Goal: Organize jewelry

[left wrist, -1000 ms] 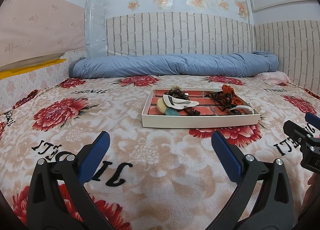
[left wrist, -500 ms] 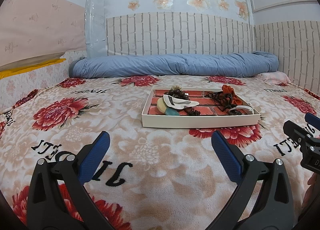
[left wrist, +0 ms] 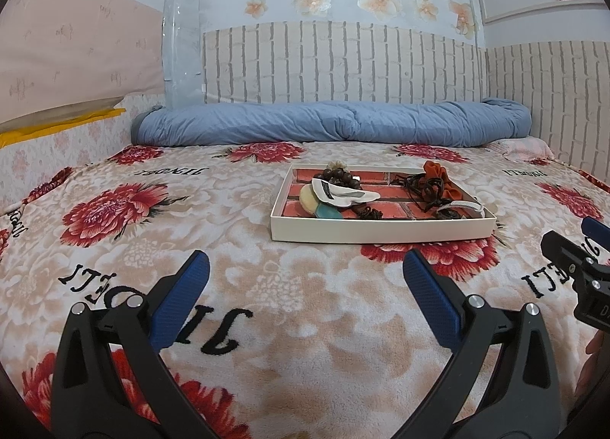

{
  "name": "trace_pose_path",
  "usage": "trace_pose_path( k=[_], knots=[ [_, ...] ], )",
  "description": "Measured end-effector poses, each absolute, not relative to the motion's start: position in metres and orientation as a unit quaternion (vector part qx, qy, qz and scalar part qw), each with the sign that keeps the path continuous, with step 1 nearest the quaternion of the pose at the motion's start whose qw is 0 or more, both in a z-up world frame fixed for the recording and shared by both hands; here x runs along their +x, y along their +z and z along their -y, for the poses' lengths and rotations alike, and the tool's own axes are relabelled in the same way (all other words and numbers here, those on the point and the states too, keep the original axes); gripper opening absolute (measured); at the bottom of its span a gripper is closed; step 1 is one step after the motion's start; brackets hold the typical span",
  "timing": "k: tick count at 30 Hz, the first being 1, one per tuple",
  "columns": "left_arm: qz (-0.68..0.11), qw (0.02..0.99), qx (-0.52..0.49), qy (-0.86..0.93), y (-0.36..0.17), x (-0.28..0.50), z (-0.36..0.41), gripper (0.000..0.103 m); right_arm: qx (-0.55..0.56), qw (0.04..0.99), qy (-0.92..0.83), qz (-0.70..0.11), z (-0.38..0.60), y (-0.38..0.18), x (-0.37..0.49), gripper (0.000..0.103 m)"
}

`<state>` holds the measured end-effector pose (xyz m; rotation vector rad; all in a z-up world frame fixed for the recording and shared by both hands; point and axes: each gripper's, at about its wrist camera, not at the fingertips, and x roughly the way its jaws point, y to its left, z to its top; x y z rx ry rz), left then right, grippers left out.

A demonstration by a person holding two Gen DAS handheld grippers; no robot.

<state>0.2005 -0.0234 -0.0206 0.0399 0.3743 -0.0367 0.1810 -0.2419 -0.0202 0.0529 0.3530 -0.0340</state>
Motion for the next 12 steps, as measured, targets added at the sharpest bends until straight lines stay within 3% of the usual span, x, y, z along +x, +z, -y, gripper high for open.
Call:
trace_pose_path(
  k=[12],
  knots=[
    [-0.190, 0.982, 0.019, -0.018, -0.0235, 0.2010, 0.0264, 0.098, 0.026, 0.984, -0.017, -0.175, 0.2417, -0.0203, 0.1809, 0.099]
  ],
)
